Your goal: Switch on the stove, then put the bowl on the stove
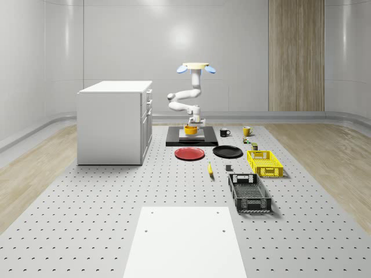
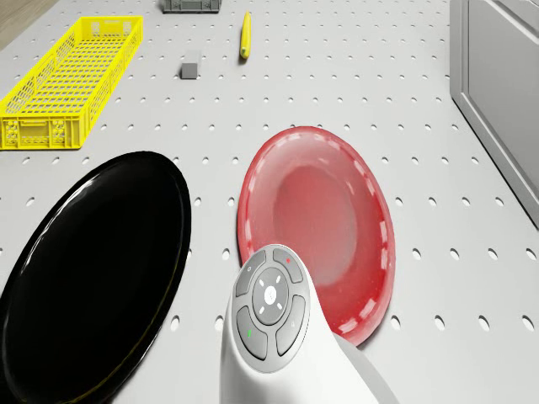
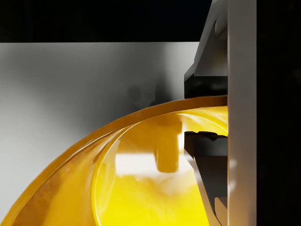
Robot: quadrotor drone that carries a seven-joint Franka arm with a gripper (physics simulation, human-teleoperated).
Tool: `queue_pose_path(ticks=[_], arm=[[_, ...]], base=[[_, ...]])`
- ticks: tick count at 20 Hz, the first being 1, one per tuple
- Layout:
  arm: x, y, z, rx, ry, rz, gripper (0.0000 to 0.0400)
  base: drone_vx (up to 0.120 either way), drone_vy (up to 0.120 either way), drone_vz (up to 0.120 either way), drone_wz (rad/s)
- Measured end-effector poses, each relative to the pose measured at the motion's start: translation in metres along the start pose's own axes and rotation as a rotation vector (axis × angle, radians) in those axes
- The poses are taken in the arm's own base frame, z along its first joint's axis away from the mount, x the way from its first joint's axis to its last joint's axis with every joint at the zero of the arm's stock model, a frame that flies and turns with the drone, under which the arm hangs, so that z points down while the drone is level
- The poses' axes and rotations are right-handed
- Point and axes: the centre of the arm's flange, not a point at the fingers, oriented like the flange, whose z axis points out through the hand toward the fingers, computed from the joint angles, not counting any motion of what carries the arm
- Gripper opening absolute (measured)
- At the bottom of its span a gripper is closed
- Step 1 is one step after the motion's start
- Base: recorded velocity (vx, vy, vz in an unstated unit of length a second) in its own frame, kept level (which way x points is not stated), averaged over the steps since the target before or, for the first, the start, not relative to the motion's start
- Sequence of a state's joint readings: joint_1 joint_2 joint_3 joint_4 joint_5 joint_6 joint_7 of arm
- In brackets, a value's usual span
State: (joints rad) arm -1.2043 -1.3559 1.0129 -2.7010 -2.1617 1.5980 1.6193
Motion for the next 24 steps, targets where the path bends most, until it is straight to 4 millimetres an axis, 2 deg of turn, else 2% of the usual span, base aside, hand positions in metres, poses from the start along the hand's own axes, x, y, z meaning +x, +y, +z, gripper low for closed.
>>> queue_pose_path(ticks=[8, 9, 10, 12, 14, 18, 24], arm=[[0.0, 0.0, 0.0, 0.0, 0.0, 0.0, 0.01], [0.0, 0.0, 0.0, 0.0, 0.0, 0.0, 0.0124], [0.0, 0.0, 0.0, 0.0, 0.0, 0.0, 0.0185], [0.0, 0.0, 0.0, 0.0, 0.0, 0.0, 0.0269], [0.0, 0.0, 0.0, 0.0, 0.0, 0.0, 0.0321], [0.0, 0.0, 0.0, 0.0, 0.0, 0.0, 0.0371], [0.0, 0.0, 0.0, 0.0, 0.0, 0.0, 0.0393]], base=[[-0.12, 0.0, 0.0, 0.0], [0.0, 0.0, 0.0, 0.0], [0.0, 0.0, 0.0, 0.0], [0.0, 0.0, 0.0, 0.0], [0.0, 0.0, 0.0, 0.0], [0.0, 0.0, 0.0, 0.0], [0.0, 0.0, 0.0, 0.0]])
